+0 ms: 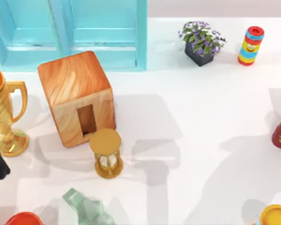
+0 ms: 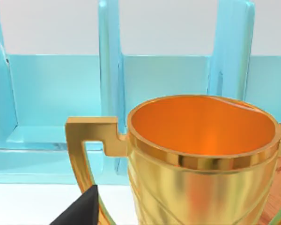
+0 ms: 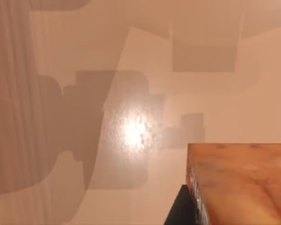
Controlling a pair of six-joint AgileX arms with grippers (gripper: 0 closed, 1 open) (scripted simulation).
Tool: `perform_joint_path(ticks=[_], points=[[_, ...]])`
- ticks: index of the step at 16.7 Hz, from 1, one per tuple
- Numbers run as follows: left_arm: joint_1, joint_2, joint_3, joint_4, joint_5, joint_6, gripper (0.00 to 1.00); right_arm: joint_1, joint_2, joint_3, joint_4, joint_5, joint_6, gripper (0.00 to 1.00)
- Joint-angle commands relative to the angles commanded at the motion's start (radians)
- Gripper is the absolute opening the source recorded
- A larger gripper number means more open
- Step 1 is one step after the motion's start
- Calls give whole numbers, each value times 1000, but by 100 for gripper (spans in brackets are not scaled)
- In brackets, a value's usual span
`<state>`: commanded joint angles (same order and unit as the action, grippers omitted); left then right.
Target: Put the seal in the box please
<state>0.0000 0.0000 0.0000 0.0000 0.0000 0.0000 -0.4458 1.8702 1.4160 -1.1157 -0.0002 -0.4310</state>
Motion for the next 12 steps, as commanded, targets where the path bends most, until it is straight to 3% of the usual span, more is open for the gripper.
perform_joint_path(ticks=[6,12], points=[[0,0,0,0,0,0,100,0,0,0,0,0,0,98],[0,0,0,0,0,0,100,0,0,0,0,0,0,100]])
